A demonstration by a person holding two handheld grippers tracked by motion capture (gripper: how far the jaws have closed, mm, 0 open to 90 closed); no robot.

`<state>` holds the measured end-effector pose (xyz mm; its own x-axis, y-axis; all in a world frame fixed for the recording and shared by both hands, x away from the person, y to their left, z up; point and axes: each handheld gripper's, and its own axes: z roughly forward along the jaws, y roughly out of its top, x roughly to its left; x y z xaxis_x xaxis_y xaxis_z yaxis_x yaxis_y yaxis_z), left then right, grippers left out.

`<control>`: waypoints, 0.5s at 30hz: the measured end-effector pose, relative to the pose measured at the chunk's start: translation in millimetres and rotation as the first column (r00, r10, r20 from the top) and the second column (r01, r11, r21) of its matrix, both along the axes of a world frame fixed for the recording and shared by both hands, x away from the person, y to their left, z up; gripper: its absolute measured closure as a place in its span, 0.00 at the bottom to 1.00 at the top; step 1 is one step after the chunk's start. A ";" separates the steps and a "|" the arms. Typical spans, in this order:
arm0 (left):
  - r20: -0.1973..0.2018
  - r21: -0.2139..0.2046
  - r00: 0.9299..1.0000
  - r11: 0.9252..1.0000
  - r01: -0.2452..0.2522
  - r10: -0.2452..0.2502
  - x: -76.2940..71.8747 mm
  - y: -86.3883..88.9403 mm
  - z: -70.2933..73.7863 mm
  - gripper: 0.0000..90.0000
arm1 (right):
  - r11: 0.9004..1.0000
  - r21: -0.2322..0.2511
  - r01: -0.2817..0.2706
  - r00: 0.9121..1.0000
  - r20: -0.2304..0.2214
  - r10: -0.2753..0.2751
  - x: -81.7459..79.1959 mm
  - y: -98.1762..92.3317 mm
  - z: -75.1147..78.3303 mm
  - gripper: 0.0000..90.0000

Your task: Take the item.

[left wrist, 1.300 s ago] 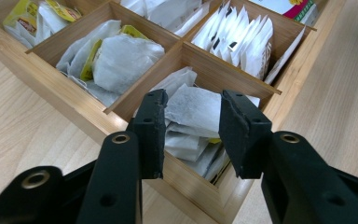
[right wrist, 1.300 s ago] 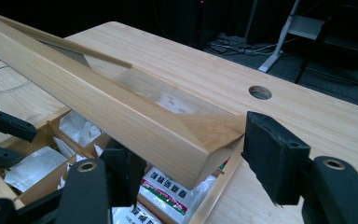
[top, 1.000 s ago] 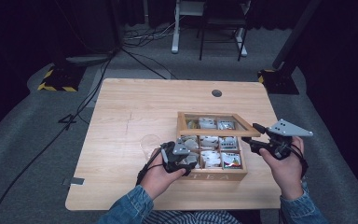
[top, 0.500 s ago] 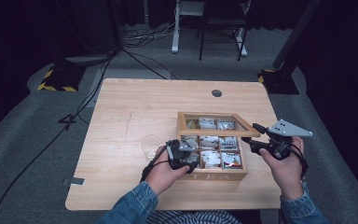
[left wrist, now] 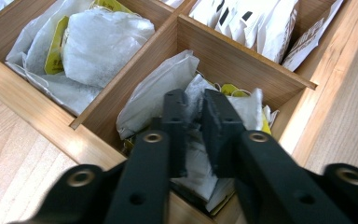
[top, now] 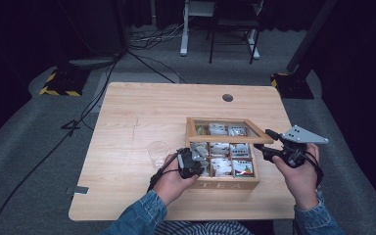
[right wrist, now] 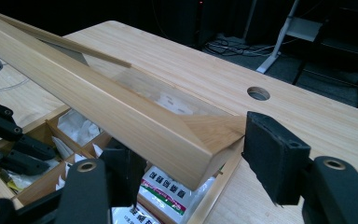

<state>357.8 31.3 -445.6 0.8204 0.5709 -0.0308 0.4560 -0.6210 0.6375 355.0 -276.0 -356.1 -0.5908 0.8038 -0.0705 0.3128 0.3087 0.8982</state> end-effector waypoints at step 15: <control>0.037 -0.117 0.999 0.993 -0.010 0.014 -1.8 13.6 18.4 0.96 | 1.000 0.003 -0.002 1.000 -0.001 0.002 0.1 -0.4 -0.3 0.45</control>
<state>356.1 44.9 -427.3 0.8153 0.5751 -0.0666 0.4371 -0.5360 0.7223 355.1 -276.4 -356.4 -0.5923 0.8029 -0.0671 0.3135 0.3063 0.8988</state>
